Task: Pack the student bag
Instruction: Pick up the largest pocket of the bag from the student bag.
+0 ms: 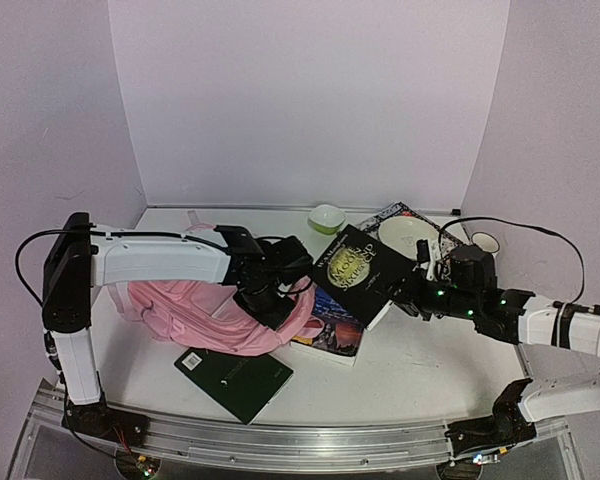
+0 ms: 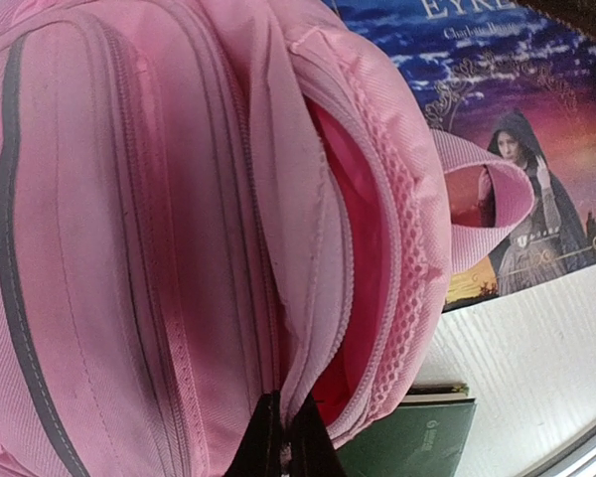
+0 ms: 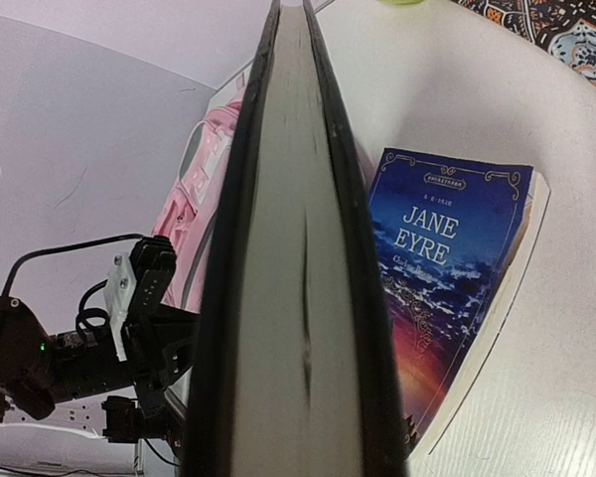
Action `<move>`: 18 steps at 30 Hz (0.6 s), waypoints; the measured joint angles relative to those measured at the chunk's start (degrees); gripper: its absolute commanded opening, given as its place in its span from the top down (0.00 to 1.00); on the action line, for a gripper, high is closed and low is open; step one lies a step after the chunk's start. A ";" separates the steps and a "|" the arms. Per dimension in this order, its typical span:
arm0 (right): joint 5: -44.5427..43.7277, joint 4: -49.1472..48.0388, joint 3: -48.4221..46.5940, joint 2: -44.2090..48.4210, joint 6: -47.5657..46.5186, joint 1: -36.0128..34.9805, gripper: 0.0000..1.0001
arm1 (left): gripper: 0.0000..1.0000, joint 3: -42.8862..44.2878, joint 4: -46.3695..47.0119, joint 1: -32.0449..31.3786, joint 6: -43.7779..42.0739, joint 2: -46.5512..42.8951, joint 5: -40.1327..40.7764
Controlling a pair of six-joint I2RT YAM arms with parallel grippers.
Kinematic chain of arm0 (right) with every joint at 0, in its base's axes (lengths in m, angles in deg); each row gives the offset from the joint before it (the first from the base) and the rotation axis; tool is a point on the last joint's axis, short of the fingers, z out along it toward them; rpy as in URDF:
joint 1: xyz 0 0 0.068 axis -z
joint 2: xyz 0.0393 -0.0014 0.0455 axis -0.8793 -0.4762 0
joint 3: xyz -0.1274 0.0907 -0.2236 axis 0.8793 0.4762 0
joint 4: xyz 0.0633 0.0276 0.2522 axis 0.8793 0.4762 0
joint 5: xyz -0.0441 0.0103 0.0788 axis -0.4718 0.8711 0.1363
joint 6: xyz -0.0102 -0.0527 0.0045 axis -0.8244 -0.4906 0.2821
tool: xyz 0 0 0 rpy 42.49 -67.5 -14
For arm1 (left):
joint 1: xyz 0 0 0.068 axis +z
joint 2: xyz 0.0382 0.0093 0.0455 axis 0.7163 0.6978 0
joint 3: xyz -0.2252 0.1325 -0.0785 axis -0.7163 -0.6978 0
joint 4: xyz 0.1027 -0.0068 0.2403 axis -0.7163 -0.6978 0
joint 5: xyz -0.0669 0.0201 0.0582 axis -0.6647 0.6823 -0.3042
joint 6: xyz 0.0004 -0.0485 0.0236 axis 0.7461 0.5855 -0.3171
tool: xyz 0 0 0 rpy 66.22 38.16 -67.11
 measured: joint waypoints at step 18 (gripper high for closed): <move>2.13 -5.95 -0.03 -4.58 7.50 -0.63 1.00 | 1.00 11.58 -12.43 -0.20 -0.16 -1.40 17.54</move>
